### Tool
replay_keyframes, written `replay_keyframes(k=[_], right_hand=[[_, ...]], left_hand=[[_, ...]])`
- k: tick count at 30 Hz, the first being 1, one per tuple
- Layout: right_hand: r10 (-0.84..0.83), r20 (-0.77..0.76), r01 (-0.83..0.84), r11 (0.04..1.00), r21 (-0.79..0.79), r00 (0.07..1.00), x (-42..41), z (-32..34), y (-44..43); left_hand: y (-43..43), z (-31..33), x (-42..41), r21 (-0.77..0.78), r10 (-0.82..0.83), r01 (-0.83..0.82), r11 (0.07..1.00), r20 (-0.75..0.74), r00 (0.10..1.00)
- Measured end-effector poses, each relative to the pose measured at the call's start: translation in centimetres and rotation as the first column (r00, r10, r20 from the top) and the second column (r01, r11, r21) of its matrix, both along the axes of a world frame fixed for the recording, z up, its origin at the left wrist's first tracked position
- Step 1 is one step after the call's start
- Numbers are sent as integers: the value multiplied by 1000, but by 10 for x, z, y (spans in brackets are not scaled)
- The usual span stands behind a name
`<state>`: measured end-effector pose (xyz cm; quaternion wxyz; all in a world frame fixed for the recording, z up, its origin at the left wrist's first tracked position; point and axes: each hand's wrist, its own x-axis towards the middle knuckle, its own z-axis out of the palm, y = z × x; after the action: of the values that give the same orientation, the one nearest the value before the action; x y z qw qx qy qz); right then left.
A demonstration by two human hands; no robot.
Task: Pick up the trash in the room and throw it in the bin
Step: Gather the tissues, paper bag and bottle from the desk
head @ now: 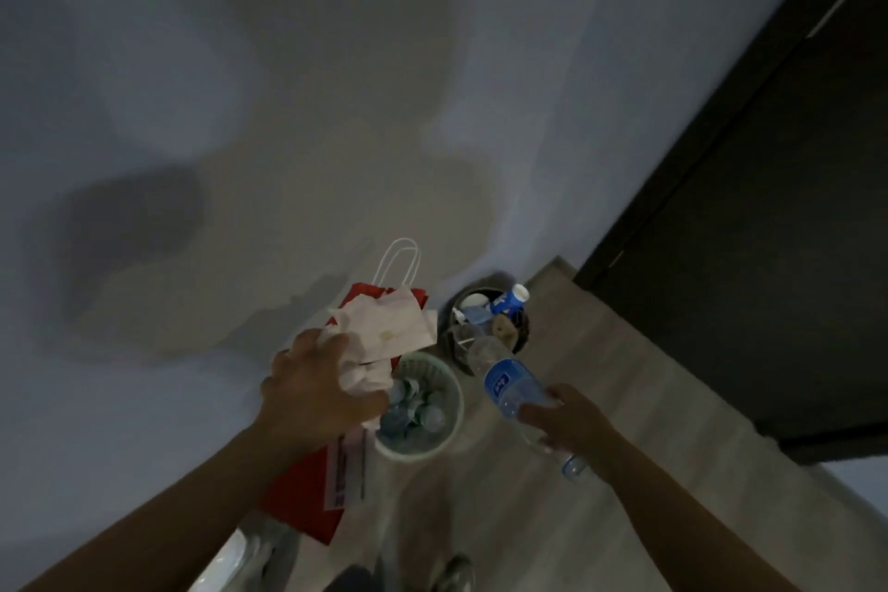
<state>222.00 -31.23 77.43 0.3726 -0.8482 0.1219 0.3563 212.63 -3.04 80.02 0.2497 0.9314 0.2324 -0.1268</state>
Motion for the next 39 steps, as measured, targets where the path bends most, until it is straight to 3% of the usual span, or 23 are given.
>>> replay_keyframes(k=[3, 8, 19, 23, 31, 39], right_hand=[[12, -45, -14, 999, -37, 999, 34, -33, 10], [93, -90, -104, 986, -128, 992, 76, -86, 31], [299, -197, -340, 913, -226, 934, 153, -230, 65], [343, -239, -391, 898, -199, 908, 173, -300, 71], [405, -254, -444, 889, -117, 878, 190, -404, 82], [382, -252, -403, 914, -36, 889, 205, -412, 63]], left_hand=[[4, -25, 21, 21, 1, -1, 1000, -8, 1000], [10, -66, 57, -77, 15, -23, 997, -109, 994], [0, -189, 99, -6, 77, -83, 997, -296, 952], [-12, -244, 107, 70, 156, -141, 988, -317, 935], [-35, -327, 122, 55, 204, -202, 978, -455, 867], [-44, -357, 161, 15, 169, -182, 983, -462, 871]])
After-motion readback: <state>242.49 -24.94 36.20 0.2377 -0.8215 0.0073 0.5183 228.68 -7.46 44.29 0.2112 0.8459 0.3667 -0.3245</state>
